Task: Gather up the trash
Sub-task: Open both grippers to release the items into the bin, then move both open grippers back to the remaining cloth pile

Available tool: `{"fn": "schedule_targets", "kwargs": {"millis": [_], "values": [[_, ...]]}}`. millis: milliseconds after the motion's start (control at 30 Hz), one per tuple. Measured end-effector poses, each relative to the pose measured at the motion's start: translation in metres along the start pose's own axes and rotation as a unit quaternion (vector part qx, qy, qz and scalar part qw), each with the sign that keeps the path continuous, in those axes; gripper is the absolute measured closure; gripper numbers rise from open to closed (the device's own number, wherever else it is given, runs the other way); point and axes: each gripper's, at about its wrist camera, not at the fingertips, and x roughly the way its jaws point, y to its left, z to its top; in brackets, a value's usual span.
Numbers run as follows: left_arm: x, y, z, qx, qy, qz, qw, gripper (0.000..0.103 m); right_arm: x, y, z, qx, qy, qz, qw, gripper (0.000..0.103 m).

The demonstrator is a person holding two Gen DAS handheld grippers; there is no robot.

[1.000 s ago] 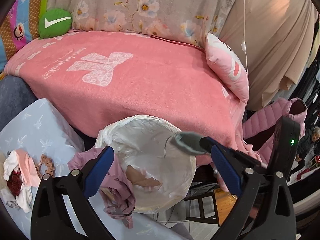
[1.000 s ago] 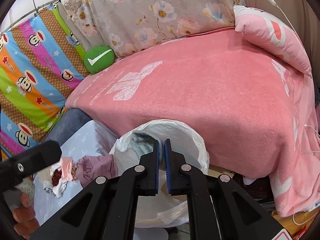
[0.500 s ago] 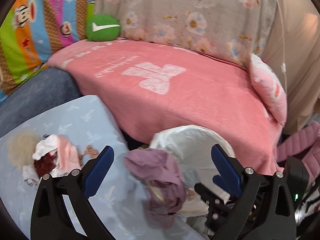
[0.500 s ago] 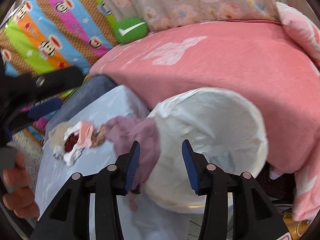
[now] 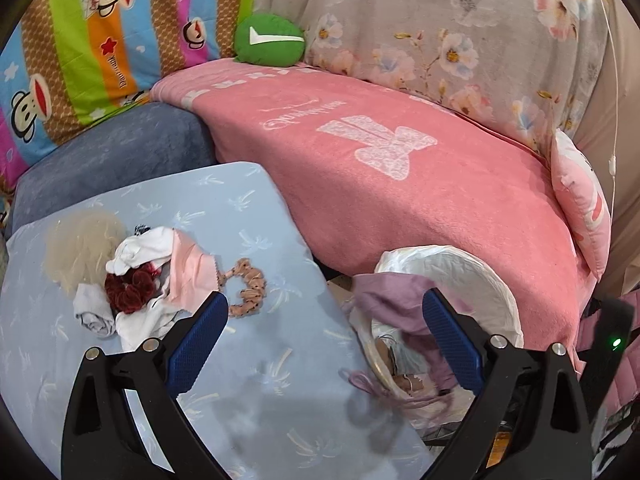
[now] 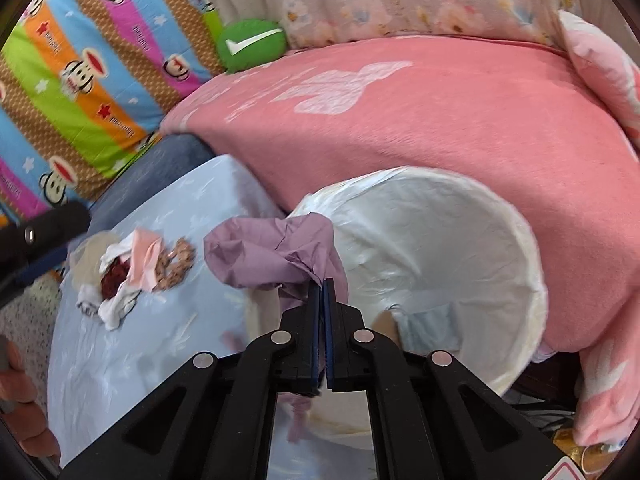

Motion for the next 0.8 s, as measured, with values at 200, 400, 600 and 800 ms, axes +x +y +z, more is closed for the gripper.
{"fn": "schedule_targets", "kwargs": {"millis": [200,400,600,800], "values": [[-0.001,0.008,-0.008,-0.005,0.000,0.009,1.0000,0.009,-0.023,-0.007,0.006,0.007,-0.040,-0.027,0.999,0.084],[-0.005,0.017,-0.012,-0.009,-0.001,0.014,0.9999,0.009,-0.032,0.012,0.006,-0.001,-0.044,0.001,0.999,0.070],[-0.010,0.030,-0.015,-0.017,-0.007,0.023,0.9996,0.009,-0.034,0.040,0.001,-0.028,-0.040,0.015,0.999,0.064],[-0.015,0.048,-0.020,-0.032,-0.010,0.031,0.9989,0.009,-0.033,0.064,-0.004,-0.047,-0.034,0.024,0.998,0.061]]}}
